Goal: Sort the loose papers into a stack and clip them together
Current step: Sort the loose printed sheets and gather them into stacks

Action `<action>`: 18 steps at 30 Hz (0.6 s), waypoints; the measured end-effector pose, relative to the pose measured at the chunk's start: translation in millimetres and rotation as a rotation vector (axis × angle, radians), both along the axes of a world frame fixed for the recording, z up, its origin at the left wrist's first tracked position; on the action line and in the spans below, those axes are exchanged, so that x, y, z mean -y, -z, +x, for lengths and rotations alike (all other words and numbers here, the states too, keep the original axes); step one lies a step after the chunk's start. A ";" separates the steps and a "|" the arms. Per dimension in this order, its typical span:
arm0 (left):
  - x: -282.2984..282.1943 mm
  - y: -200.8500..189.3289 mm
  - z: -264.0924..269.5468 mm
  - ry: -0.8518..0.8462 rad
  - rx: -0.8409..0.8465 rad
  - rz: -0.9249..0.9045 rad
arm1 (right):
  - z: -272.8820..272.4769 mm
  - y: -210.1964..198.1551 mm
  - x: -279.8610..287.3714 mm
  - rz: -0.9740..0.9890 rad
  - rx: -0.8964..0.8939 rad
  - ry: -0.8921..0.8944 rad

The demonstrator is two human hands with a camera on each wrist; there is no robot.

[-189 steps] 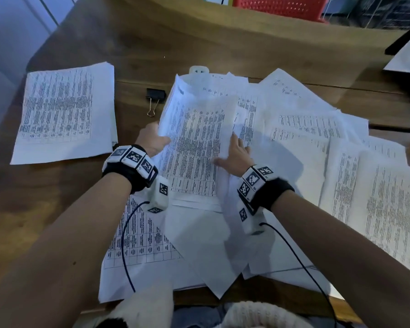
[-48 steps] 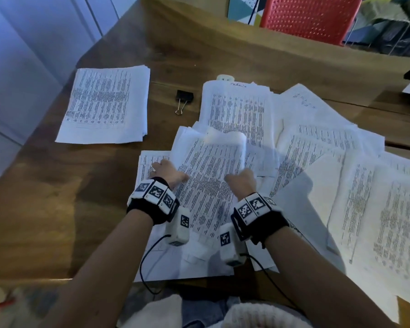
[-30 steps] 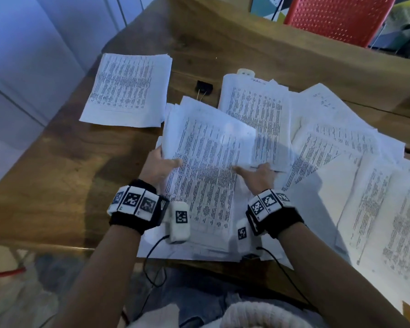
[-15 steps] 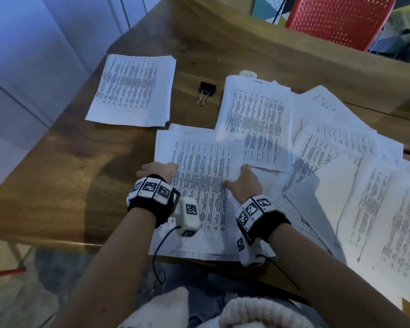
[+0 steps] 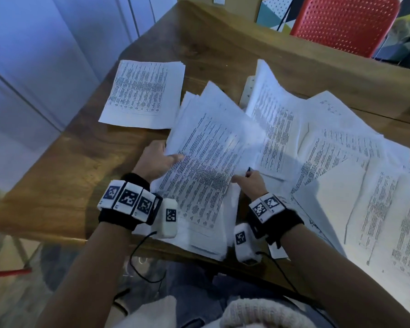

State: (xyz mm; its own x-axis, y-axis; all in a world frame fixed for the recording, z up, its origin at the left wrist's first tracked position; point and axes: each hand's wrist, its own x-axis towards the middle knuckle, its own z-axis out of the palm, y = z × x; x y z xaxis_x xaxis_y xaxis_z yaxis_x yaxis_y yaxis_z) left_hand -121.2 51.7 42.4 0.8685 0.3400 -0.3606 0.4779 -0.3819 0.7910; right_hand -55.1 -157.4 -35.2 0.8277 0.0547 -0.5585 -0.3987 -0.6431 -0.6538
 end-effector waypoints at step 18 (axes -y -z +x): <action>-48.8 -64.3 16.5 -0.290 0.688 -0.254 | 6.5 -160.0 -44.4 0.718 0.826 0.059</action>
